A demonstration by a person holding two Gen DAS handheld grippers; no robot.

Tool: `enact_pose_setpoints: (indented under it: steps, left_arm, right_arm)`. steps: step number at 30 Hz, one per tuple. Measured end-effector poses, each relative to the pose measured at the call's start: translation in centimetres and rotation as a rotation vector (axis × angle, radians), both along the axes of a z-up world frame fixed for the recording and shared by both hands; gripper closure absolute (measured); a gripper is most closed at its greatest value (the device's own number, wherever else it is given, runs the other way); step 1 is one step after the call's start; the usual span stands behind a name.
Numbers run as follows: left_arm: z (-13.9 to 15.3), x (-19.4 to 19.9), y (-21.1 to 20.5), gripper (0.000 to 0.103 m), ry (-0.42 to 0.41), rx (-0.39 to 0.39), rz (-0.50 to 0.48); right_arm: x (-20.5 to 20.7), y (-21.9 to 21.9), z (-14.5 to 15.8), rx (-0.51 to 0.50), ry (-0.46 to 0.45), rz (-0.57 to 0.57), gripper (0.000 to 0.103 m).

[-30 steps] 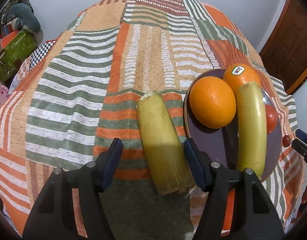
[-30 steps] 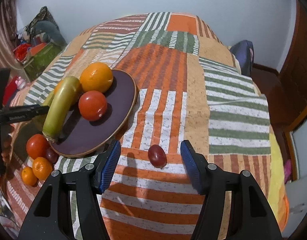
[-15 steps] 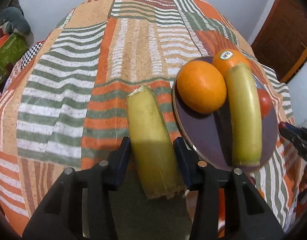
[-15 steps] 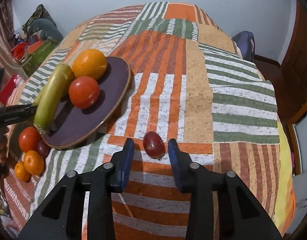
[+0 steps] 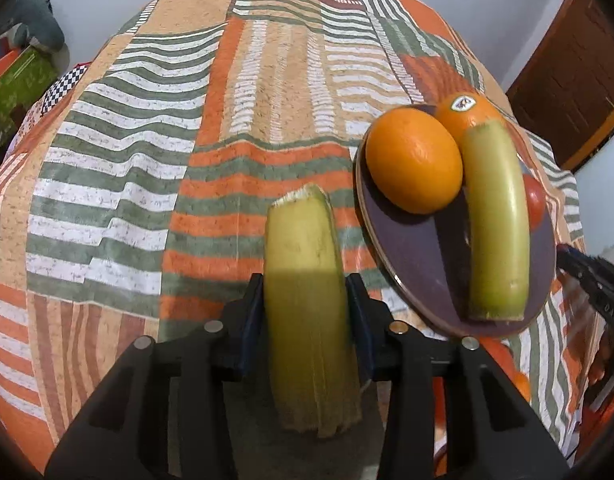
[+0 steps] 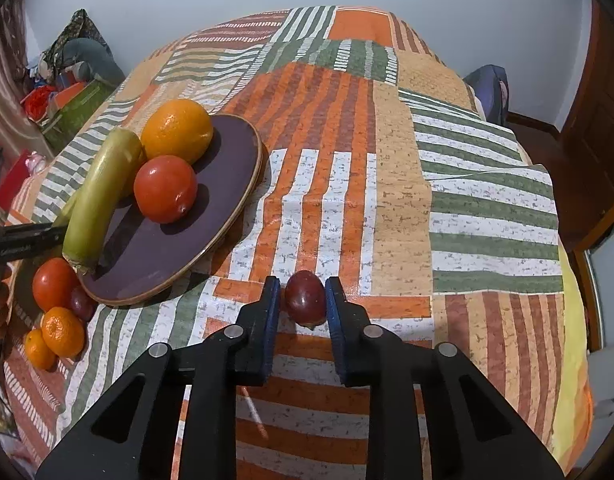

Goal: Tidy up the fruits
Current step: 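Lift the yellow cylinder and the plum toward the plate with both grippers, then lower the yellow cylinder onto the plate with the left gripper while the right gripper sets the plum there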

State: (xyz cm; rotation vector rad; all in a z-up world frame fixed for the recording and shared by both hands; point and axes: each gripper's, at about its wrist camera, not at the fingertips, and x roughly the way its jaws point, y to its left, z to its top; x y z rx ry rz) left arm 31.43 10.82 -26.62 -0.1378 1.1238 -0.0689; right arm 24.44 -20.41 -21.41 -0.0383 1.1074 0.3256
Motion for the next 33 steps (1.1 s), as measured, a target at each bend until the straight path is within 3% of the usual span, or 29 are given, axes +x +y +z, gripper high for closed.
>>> enact_pose_setpoints:
  steps: [7, 20, 33]
  left_arm:
    - [1.3, -1.1, -0.2, 0.064, -0.013, 0.006, -0.008]
    - [9.2, -3.5, -4.0, 0.064, -0.177, -0.033, -0.082]
    - [9.3, -0.9, -10.0, 0.064, -0.177, -0.075, -0.167]
  right_arm:
    - [-0.3, 0.0, 0.5, 0.012, -0.005, 0.012, 0.084]
    - [-0.8, 0.0, 3.6, 0.054, -0.072, 0.026, 0.084]
    - [0.4, 1.1, 5.2, 0.089, -0.13, 0.058, 0.084]
